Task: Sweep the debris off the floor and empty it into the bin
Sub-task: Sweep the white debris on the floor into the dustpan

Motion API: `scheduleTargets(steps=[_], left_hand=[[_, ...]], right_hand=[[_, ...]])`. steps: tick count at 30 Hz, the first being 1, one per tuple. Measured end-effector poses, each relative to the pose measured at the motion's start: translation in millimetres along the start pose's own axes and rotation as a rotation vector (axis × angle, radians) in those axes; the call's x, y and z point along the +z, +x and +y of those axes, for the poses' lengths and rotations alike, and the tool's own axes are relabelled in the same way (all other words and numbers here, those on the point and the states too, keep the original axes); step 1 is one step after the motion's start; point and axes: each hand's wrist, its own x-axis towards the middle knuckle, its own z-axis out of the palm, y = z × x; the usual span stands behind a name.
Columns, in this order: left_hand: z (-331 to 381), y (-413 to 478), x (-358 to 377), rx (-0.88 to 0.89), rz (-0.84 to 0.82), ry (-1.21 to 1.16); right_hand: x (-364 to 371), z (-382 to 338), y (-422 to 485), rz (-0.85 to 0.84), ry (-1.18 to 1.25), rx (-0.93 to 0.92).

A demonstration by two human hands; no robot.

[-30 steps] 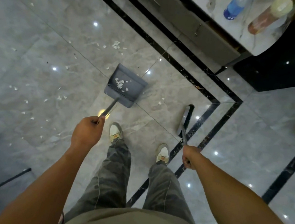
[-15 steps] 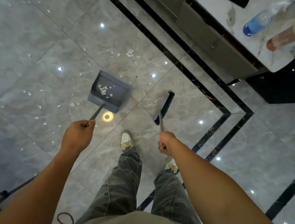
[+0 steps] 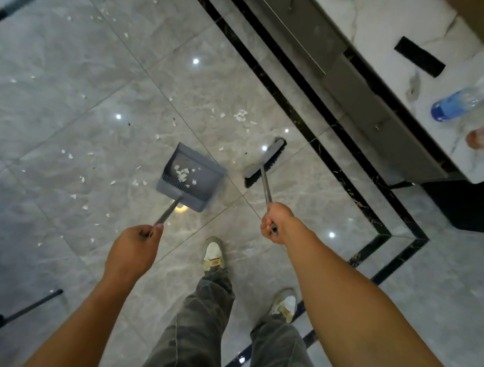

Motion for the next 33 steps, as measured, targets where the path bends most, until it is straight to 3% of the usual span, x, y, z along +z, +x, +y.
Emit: scheduleTargets(steps=[7, 15, 21, 29, 33], left_hand=[[3.5, 15.6, -11.2, 0.01, -0.015, -0.032], [29.3, 28.0, -9.3, 0.041, -0.074, -0.133], [50.5, 38.1, 2.7, 0.046, -0.094, -0.141], [104.7, 40.0, 37.2, -0.028, -0.075, -0.21], [144.5, 39.9, 57.2, -0.043, -0.072, -0.198]], right_hand=[[5.2, -21.0, -24.2, 0.052, 0.001, -0.088], [-40.8, -20.1, -41.4, 0.255, -0.136, -0.256], [-98.5, -70.6, -30.7, 0.217, -0.053, -0.163], [-183.7, -151.2, 11.9, 0.427, -0.235, -0.061], [-211.1, -166.4, 33.2, 0.475, -0.284, -0.104]])
